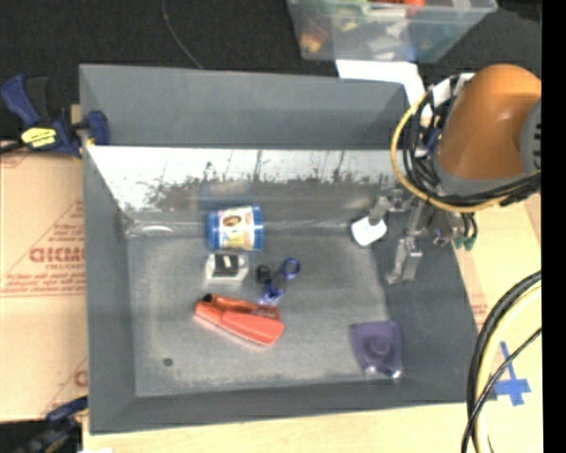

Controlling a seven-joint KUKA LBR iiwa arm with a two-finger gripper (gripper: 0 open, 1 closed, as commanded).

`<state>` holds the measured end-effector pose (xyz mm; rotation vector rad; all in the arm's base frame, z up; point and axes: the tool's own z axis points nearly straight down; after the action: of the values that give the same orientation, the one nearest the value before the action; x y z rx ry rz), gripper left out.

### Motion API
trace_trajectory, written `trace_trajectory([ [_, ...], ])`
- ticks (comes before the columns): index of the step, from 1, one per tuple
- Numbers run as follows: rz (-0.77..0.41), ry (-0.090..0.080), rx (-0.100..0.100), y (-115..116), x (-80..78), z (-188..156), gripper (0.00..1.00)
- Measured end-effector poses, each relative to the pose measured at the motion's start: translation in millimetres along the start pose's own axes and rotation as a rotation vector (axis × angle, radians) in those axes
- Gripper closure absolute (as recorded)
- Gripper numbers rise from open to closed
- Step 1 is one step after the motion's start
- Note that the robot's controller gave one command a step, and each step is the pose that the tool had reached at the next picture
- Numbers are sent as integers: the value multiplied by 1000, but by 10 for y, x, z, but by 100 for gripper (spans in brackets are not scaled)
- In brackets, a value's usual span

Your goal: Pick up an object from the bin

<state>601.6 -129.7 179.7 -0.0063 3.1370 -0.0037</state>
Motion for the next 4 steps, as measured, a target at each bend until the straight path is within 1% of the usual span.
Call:
trace_trajectory([
  [1, 0, 0, 0, -1, 0, 0, 0],
  [2, 71, -2, -1, 517, 295, -7, 0],
  [3, 76, -5, 3, 346, 564, -14, 0],
  [4, 102, -6, -5, 939, 438, 265, 0],
])
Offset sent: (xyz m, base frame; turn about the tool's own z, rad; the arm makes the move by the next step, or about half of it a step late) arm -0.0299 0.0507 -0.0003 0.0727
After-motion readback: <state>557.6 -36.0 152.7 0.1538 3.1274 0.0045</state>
